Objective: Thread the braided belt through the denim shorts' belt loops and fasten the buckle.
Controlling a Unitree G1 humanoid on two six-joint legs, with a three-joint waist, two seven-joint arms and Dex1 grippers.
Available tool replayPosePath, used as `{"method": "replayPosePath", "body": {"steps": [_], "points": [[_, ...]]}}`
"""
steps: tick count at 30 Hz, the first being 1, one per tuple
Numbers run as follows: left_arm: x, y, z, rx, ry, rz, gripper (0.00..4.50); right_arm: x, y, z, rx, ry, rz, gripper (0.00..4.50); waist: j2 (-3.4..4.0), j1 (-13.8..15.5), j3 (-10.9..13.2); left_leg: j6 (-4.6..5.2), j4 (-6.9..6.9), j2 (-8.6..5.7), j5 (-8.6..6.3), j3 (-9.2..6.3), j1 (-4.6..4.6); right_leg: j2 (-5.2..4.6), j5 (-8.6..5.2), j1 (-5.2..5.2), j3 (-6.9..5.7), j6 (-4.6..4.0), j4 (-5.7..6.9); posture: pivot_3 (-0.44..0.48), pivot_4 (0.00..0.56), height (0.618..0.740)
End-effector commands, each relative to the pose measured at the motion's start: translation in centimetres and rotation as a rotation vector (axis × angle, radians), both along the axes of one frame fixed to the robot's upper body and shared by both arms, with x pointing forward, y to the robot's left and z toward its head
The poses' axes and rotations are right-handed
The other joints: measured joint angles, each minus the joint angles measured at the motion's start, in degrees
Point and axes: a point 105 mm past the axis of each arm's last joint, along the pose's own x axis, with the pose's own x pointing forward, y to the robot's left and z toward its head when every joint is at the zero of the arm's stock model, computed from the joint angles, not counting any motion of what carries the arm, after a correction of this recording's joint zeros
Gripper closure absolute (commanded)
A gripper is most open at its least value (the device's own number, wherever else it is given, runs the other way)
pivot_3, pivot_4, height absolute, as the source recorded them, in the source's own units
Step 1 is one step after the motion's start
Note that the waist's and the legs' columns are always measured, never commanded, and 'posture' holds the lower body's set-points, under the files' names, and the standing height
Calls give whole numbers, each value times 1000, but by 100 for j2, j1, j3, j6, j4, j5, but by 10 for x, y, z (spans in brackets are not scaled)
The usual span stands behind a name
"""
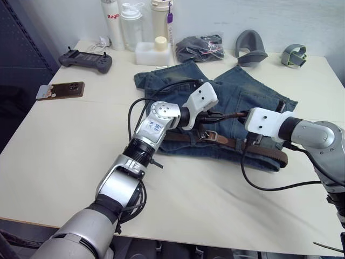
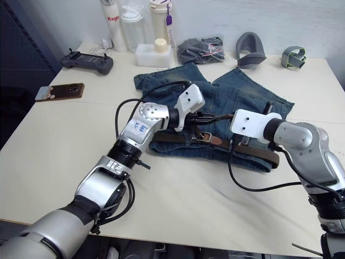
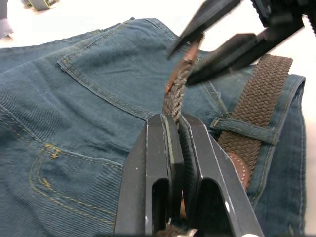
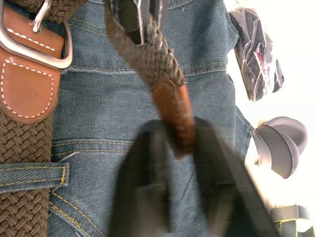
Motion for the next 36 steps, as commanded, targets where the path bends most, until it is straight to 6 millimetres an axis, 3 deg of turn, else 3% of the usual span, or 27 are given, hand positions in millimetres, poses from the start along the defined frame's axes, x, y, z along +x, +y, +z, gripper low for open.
{"method": "replayPosePath", "body": {"steps": [1,7,16,19,24,25,32,36], "points": [[-2,-4,15,-40,-39,-20,3678,-4,3,16,-5,-51,13,4500,0,0,0,0,0,0,0,0,-1,0,0,0,0,0,0,0,150,648],[-9,-13,22,-35,-132,-76,1052,-8,10,22,17,-58,27,4500,0,1,0,1,2,-1,1,-4,-4,-1,0,0,-4,0,0,0,150,648],[-3,-18,16,2,-187,-64,1052,-9,13,27,45,-66,18,4500,0,1,0,2,4,-3,2,-5,-7,-2,0,-2,-6,0,3,0,150,648],[-2,-17,16,3,-199,-65,1828,-9,12,27,47,-66,13,4500,0,1,0,2,4,-3,2,-5,-6,-2,0,-2,-7,0,3,0,150,648],[-3,-17,18,31,-280,-83,4150,-9,11,23,54,-52,2,4500,0,0,0,2,5,-3,2,-5,-7,-2,0,-2,-7,0,6,0,150,648],[-4,-18,19,32,-290,-88,4445,-9,12,22,57,-48,2,4500,0,0,0,3,5,-4,2,-5,-7,-3,0,-2,-7,0,6,0,150,648],[-5,-18,13,59,-312,-106,4445,-11,24,16,135,-20,14,4500,0,0,0,2,6,-7,3,-7,-7,-2,0,-2,-7,0,8,0,150,648],[5,-7,4,80,-276,-63,4500,-22,19,12,191,13,-1,2886,0,16,0,3,5,-9,3,-11,-8,-2,0,-2,-10,0,8,0,150,648]]}}
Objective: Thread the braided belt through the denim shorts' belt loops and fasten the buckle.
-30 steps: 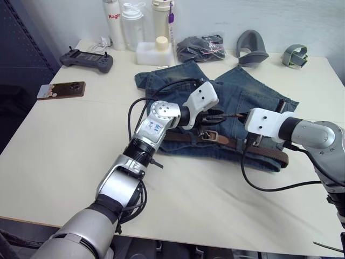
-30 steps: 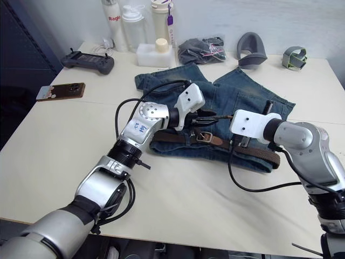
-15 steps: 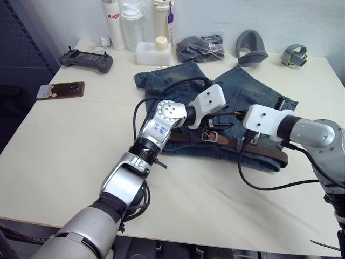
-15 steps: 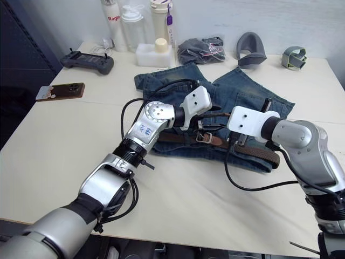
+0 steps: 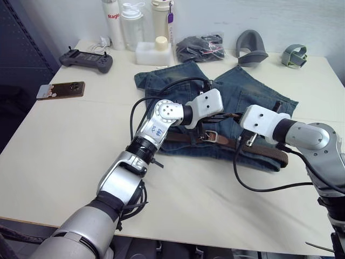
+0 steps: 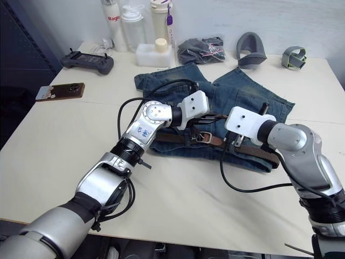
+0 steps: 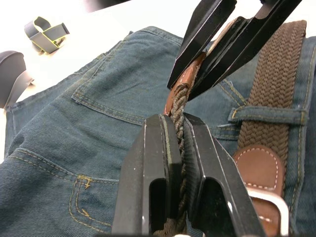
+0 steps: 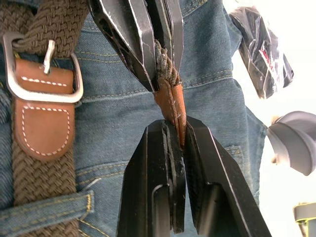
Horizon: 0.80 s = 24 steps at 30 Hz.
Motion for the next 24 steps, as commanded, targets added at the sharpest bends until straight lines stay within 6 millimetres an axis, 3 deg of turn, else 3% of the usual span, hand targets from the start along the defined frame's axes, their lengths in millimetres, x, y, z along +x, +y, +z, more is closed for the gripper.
{"method": "replayPosePath", "body": {"steps": [1,4,5,6,10,23,24], "points": [[6,5,5,7,-26,16,4500,-15,-1,10,21,-33,12,2450,0,3,0,0,0,-1,0,-2,-2,0,0,0,-3,0,-2,0,150,648],[14,19,-3,56,-50,47,4500,-25,-5,-4,-5,0,2,976,0,-1,0,3,0,-6,2,-5,-4,0,0,0,-6,1,-1,0,150,648],[15,21,-5,64,-54,49,4500,-27,-5,-7,-13,7,0,202,-1,-7,0,4,0,-8,2,-4,-2,-1,1,2,-5,2,2,0,150,648],[15,23,-6,67,-54,47,4500,-30,-3,-15,4,38,1,36,0,-16,0,5,1,-9,3,-4,-2,-1,1,1,-5,2,3,0,150,648],[13,25,-7,91,-83,18,4500,-32,-4,-39,-29,53,-27,36,0,-8,0,4,2,-9,4,-6,-3,-14,1,-1,-4,2,5,0,150,648],[15,28,-7,213,-230,-30,4500,-18,8,-44,-96,-89,-22,36,-1,-14,0,6,2,-20,6,-5,-3,-12,1,-2,-4,3,13,0,150,648],[17,31,-6,227,-238,-29,4500,-18,10,-45,-91,-86,-20,265,-1,-16,0,6,2,-20,6,-5,-3,-12,1,-3,-5,3,13,0,150,648]]}}
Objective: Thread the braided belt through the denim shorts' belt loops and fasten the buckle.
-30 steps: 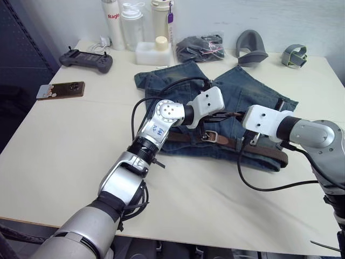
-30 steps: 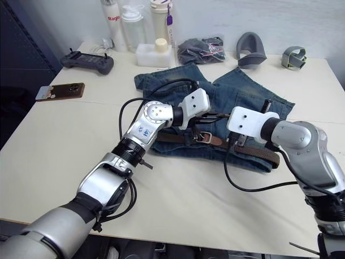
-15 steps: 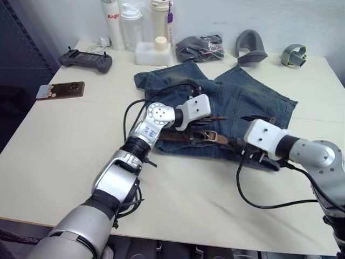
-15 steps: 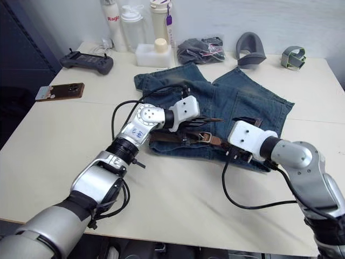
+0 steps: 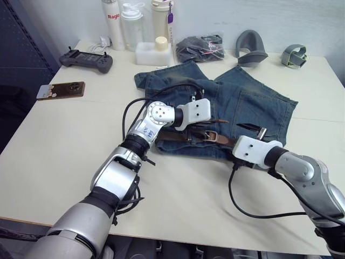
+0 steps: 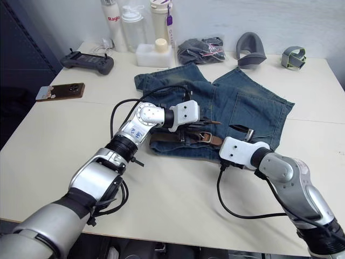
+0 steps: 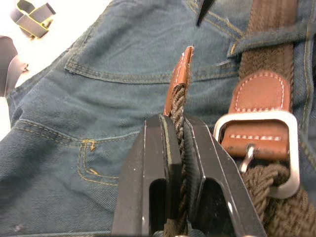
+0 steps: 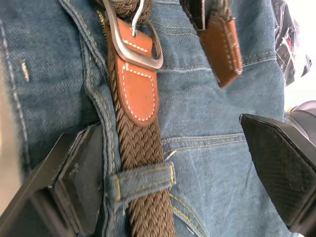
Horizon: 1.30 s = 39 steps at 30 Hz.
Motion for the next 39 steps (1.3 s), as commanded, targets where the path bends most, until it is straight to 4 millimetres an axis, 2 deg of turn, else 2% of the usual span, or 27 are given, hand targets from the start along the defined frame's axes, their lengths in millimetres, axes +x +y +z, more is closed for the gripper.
{"method": "replayPosePath", "body": {"steps": [1,2,5,6,7,9,10,17,27,34,39], "points": [[4,5,12,65,-99,-19,4500,1,9,5,27,-43,22,556,0,0,0,0,0,0,0,0,0,2,0,-1,0,0,2,0,150,648],[6,7,12,82,-112,-19,4500,1,10,4,38,-40,23,806,0,0,0,0,1,0,0,0,0,6,0,-2,0,0,2,0,150,648],[12,16,13,149,-164,-4,4500,1,10,0,45,-34,12,1941,0,-2,0,0,3,-1,0,1,-4,6,0,-5,1,0,6,0,150,648],[14,19,14,170,-182,5,4500,1,10,0,49,-38,5,2601,0,-2,0,0,2,-2,0,1,-3,7,0,-5,1,0,6,0,150,648],[15,22,13,187,-187,6,4500,2,9,0,53,-43,-2,2938,0,0,0,0,2,-2,0,1,-3,7,0,-5,1,0,8,0,150,648],[18,28,10,247,-230,8,4500,2,8,2,68,-58,-18,3994,0,2,0,1,3,-4,0,0,-3,7,0,-6,1,0,10,0,150,648],[18,29,9,266,-241,7,4500,3,8,2,69,-64,-22,4365,0,0,0,0,4,-5,0,0,-4,7,0,-6,1,0,11,0,150,648],[12,27,4,301,-233,-51,4500,5,9,9,74,-110,-32,4457,0,-7,0,1,9,-5,1,1,-5,6,-1,-10,3,0,21,0,150,648],[7,15,12,182,-163,-66,4500,7,17,12,139,-152,-55,4457,0,-15,0,1,14,-5,1,1,-6,7,-1,-12,5,1,28,0,150,648],[12,20,21,92,-121,-15,4500,6,22,10,190,-163,-72,4457,0,-30,0,1,16,-5,1,3,-6,9,-1,-15,8,0,33,0,150,648],[11,25,14,104,-99,-23,4500,7,24,12,206,-182,-82,4457,0,-31,0,1,16,-6,1,4,-6,11,-1,-16,10,0,34,0,150,648]]}}
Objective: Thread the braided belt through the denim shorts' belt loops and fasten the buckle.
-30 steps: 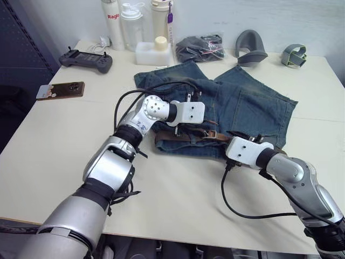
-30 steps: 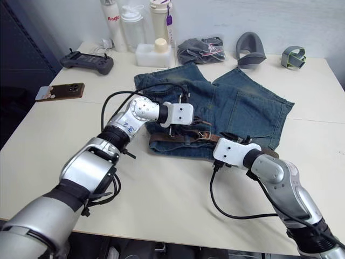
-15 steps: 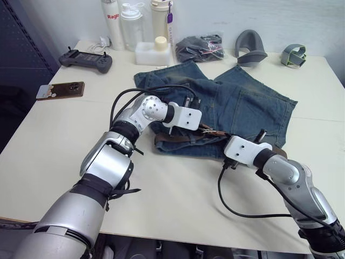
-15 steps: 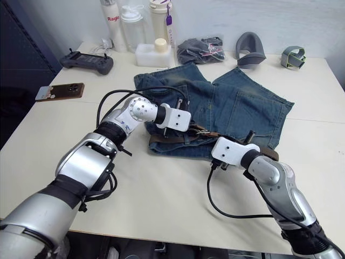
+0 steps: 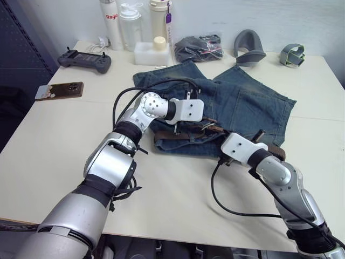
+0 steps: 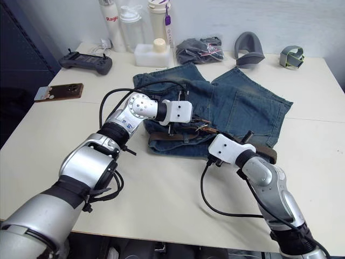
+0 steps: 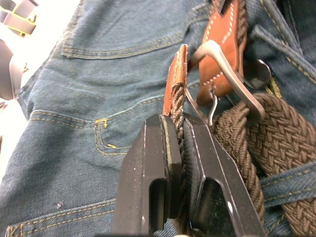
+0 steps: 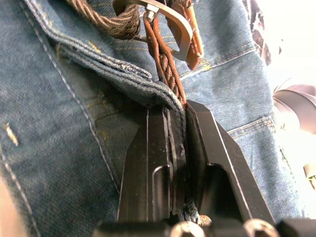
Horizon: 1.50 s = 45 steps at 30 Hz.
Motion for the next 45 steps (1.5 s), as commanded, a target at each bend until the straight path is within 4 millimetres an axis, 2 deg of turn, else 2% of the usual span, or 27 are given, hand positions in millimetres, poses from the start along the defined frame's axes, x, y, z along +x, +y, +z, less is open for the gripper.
{"method": "replayPosePath", "body": {"steps": [1,13,25,32,38,45], "points": [[-1,3,4,-18,-5,-8,4500,0,2,16,18,-71,-7,4457,0,-3,0,0,0,0,0,0,0,0,0,0,0,0,0,0,150,648],[7,28,2,29,-21,46,4500,-1,-2,18,18,-82,-21,4457,0,-8,0,0,1,0,0,2,0,2,0,-3,3,0,9,0,150,648],[-3,9,5,40,-61,-48,4500,0,1,12,-13,-67,-6,4457,0,-2,0,0,2,-1,0,3,0,2,0,-3,3,0,11,0,150,648],[-10,11,-17,204,-126,-123,4500,1,0,16,-33,-79,5,4457,0,1,0,0,3,-2,0,3,0,2,0,-3,4,0,12,0,150,648],[-21,-14,-1,79,-85,-186,4500,-1,-2,13,-41,-71,-3,4457,0,5,0,0,4,-2,0,3,-1,2,0,-4,4,0,12,0,150,648],[-25,-10,15,-7,-20,-221,4500,-3,-4,12,-47,-69,-5,4457,0,-20,0,1,6,-2,1,3,-2,1,-1,-5,4,-1,12,0,150,648]]}}
